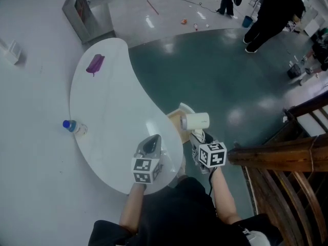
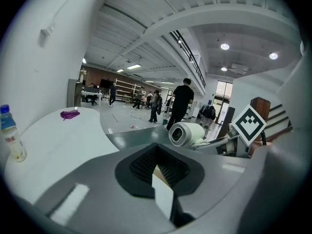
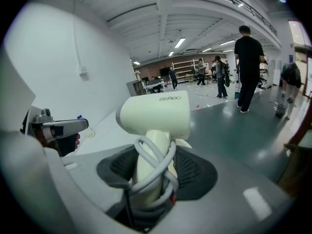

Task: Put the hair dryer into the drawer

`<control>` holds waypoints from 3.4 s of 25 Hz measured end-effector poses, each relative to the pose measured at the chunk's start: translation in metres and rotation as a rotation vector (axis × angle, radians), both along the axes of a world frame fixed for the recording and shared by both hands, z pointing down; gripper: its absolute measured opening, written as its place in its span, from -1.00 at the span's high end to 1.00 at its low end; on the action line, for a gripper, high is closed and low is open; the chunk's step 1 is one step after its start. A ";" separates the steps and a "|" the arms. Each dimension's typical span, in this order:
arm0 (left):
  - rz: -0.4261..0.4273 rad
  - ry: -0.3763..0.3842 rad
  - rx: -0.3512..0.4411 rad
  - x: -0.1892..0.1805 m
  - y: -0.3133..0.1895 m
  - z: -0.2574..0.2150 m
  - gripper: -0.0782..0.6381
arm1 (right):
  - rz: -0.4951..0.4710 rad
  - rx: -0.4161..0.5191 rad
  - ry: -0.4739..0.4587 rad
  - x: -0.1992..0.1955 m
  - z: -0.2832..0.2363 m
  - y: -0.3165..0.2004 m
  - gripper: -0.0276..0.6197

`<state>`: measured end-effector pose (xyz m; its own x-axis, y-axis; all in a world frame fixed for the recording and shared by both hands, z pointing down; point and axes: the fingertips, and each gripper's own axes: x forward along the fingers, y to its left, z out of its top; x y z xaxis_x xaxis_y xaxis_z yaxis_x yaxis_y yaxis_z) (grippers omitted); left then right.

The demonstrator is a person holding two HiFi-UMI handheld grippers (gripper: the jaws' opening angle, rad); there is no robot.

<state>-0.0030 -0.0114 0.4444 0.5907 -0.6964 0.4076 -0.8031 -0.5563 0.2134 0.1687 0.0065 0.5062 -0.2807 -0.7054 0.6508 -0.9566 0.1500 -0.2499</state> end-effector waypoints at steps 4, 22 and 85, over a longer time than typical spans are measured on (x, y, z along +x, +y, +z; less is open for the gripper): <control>-0.007 0.003 -0.012 0.015 -0.007 0.007 0.76 | -0.004 -0.018 0.008 0.016 0.010 -0.007 0.22; -0.107 -0.034 -0.158 0.040 -0.039 0.079 0.76 | -0.121 -0.127 -0.005 0.036 0.082 -0.050 0.22; -0.168 -0.038 -0.342 0.043 -0.080 0.200 0.76 | -0.304 -0.524 0.056 -0.016 0.311 -0.097 0.22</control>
<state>0.0396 -0.0915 0.6447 0.4601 -0.6021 0.6525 -0.8878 -0.3179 0.3327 0.1524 -0.0909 0.8175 -0.3744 -0.1809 0.9094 -0.9041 0.2889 -0.3148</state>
